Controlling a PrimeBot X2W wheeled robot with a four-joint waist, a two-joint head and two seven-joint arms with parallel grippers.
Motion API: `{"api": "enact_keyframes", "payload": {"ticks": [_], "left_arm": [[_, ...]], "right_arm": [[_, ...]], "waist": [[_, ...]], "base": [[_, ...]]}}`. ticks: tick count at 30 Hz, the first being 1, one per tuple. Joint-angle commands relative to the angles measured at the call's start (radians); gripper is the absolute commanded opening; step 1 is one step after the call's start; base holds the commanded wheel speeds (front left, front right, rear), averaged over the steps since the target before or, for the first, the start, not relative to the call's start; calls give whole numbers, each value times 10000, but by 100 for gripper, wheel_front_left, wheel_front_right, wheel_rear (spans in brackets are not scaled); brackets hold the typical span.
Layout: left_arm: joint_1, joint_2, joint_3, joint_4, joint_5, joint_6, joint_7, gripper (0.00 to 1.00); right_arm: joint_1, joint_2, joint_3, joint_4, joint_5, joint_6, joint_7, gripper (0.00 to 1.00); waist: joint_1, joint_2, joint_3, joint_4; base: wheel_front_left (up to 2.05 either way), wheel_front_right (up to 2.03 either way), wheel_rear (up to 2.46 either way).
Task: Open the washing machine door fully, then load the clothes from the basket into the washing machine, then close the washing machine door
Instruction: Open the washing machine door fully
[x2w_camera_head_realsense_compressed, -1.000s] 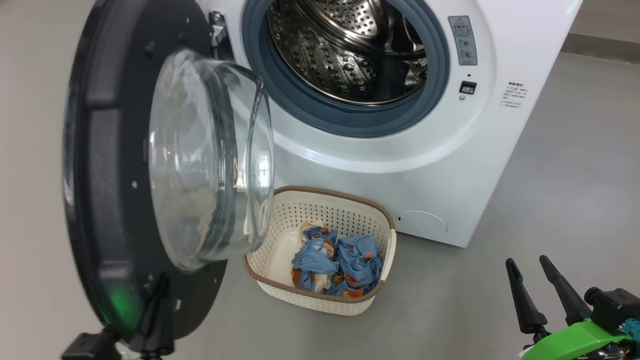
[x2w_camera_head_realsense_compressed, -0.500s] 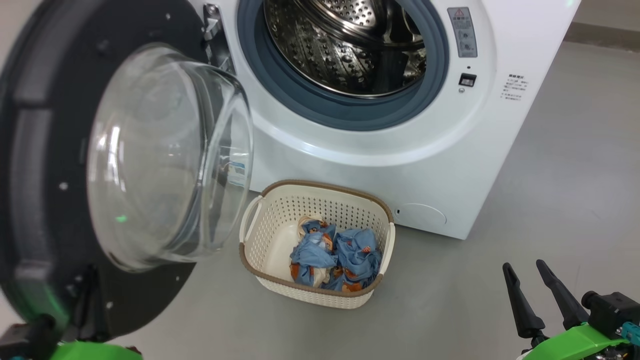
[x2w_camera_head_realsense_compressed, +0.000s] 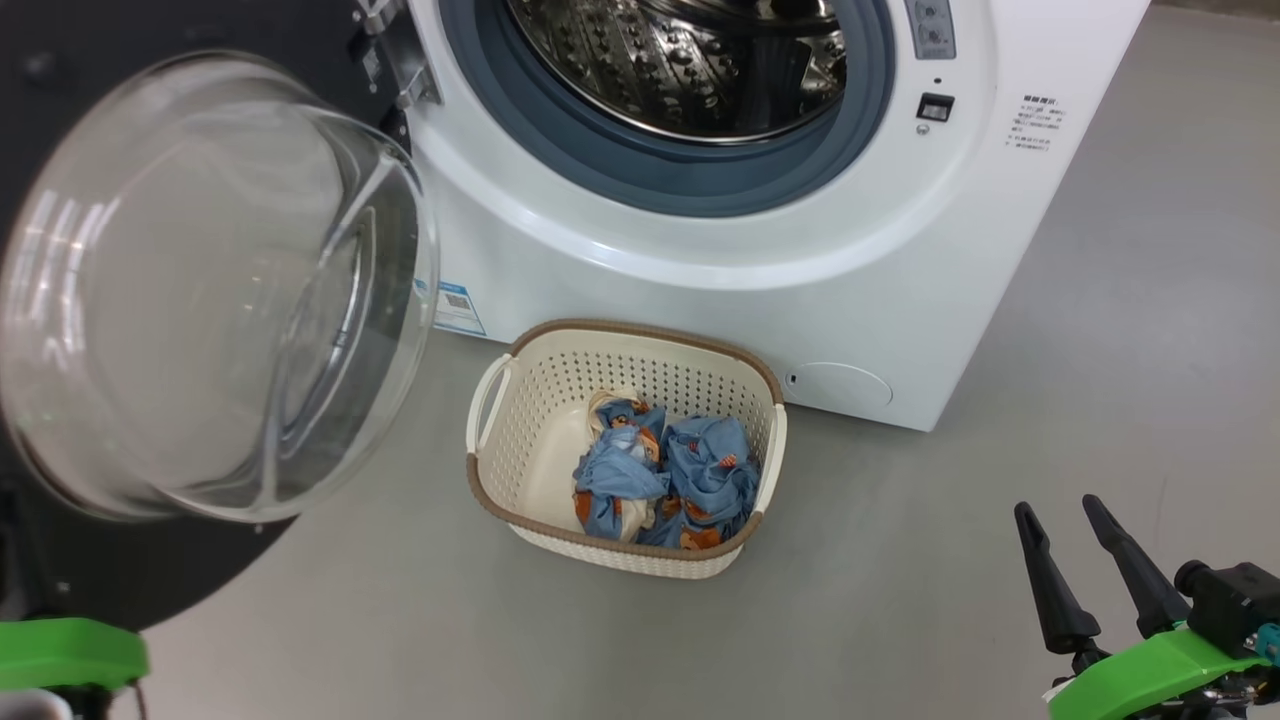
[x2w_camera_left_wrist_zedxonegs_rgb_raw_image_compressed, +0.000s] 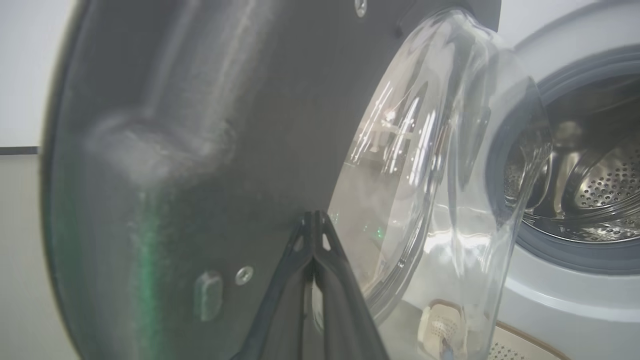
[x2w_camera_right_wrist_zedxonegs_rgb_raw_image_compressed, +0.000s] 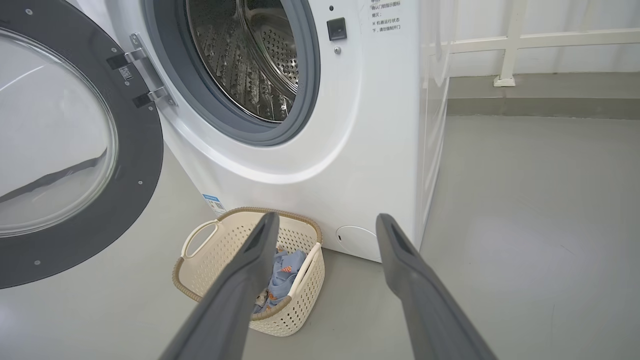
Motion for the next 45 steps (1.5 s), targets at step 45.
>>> {"api": "enact_keyframes", "payload": {"ticks": [45], "left_arm": [[-4683,3265,3012,4723,1384,-343,-65,0]], "right_arm": [[-1488,-722,316,-487,-123,16,-122,100]], "waist": [[0,-1,2139,-355]], "base": [[0,0,0]]}}
